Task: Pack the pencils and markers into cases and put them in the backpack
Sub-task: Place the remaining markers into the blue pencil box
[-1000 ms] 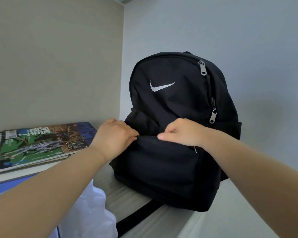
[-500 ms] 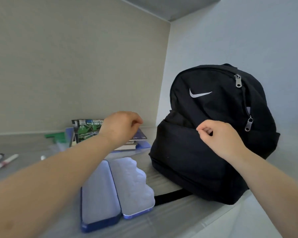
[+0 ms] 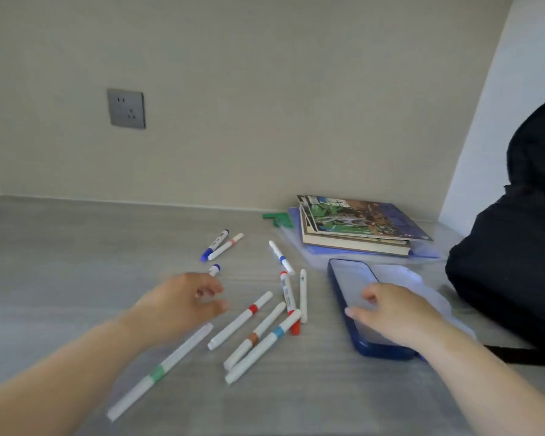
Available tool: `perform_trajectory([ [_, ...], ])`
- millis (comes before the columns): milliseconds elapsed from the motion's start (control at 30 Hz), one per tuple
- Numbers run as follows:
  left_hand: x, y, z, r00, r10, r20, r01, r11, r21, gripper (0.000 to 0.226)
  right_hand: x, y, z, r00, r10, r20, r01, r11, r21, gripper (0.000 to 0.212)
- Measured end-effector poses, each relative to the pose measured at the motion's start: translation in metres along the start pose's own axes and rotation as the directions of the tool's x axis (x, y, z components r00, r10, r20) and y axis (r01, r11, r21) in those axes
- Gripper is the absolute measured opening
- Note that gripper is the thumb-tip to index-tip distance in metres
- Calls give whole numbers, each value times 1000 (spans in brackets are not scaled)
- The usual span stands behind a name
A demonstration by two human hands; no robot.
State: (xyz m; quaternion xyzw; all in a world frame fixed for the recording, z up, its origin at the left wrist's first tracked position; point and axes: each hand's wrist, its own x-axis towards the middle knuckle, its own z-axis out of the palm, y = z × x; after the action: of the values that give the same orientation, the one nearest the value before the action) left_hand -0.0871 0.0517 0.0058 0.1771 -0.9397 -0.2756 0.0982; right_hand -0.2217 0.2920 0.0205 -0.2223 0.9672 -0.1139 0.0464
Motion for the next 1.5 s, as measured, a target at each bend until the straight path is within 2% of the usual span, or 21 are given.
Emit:
perform_trajectory([
  [100, -7, -16, 3, 998, 55, 40, -56, 998, 34, 120, 7, -8, 19, 998, 57, -12, -57, 998, 32, 30],
  [133, -10, -19, 2, 998, 56, 38, -58, 997, 60, 135, 8, -9, 23, 998, 54, -18, -53, 998, 28, 29],
  [200, -17, -21, -1, 998, 57, 15, -58, 989, 132, 142, 7, -10, 25, 998, 38, -48, -36, 999, 37, 28],
  [267, -26, -22, -3, 997, 82, -7, -78, 974, 212, 138, 4, -12, 28, 995, 22, -96, -17, 999, 44, 33],
  [333, -32, -26, -5, 993, 88, -76, -67, 965, 252, 129, 3, -13, 32, 988, 21, -155, -11, 998, 63, 26],
  [433, -37, -37, -8, 995, 70, -65, -47, 949, 312, 129, 3, -17, 35, 982, 21, -190, -4, 996, 86, 19],
  [467, -39, -38, -9, 998, 46, -49, -29, 951, 308, 120, 3, -18, 36, 981, 16, -191, 1, 996, 89, 20],
  [567, -46, -31, -7, 999, -50, 16, 44, 958, 284, 72, 2, -19, 38, 978, 5, -208, 18, 994, 107, 20],
  [633, -44, -30, -3, 995, -68, 76, 41, 952, 305, 48, 2, -19, 40, 976, 5, -219, 21, 993, 114, 21],
  [733, -36, -34, -5, 989, -66, 135, 26, 959, 282, 30, -2, -21, 40, 971, 8, -238, 25, 990, 135, 21],
  [867, -26, -32, -8, 980, -76, 182, 14, 948, 318, 20, -6, -23, 40, 963, -10, -269, 44, 992, 119, 24],
  [1033, -6, 0, -5, 997, -57, 45, 46, 974, 223, 19, -8, -20, 42, 954, -58, -293, 73, 997, 40, 29],
  [1100, 4, 19, 6, 1000, -23, 16, 18, 964, 266, 21, -10, -18, 46, 946, -87, -311, 90, 996, -5, 30],
  [1167, 11, 34, 21, 999, -20, 37, 7, 951, 308, 33, -15, -17, 50, 932, -121, -342, 118, 993, -30, 32],
  [1233, 14, 43, 33, 996, -39, 83, 13, 957, 289, 55, -20, -14, 54, 911, -132, -390, 141, 990, -5, 36],
  [1333, 12, 45, 46, 993, -9, 120, -26, 959, 282, 72, -25, -10, 53, 884, -71, -462, 153, 978, 143, 40],
  [1433, 13, 45, 48, 987, 2, 164, -60, 934, 351, 68, -23, -6, 50, 905, 33, -424, 60, 977, 203, 46],
  [1500, 17, 46, 43, 981, -27, 193, -38, 946, 323, 56, -20, -3, 48, 902, 80, -425, 6, 980, 198, 34],
])
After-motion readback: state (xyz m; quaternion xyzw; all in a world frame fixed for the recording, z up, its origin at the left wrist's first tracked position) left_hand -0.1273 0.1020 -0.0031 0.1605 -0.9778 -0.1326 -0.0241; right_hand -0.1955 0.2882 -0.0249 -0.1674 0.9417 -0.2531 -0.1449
